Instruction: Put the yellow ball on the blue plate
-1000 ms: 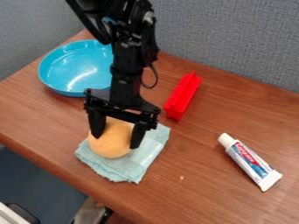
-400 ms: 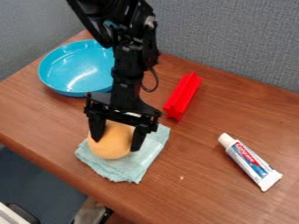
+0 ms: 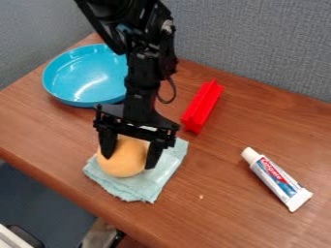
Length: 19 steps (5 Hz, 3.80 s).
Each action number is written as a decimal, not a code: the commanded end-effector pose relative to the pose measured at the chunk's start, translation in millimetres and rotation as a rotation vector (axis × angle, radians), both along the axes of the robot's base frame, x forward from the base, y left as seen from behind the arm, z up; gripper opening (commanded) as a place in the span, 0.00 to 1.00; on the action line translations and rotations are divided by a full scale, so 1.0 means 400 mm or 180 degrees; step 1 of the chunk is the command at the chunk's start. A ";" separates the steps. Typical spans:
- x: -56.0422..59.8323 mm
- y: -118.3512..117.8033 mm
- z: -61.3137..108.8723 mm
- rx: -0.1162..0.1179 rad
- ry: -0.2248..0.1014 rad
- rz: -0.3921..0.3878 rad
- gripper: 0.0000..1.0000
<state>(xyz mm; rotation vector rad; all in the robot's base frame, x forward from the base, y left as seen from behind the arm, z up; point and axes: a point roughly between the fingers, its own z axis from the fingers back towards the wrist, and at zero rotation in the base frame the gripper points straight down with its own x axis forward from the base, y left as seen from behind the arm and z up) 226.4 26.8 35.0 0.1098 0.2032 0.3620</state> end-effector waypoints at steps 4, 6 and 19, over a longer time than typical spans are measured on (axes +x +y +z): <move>-0.002 -0.026 -0.027 0.0008 0.0034 -0.0019 1.00; 0.000 -0.027 -0.035 0.0019 0.0040 0.0023 1.00; 0.122 0.163 0.119 -0.0360 -0.0241 -0.0221 0.00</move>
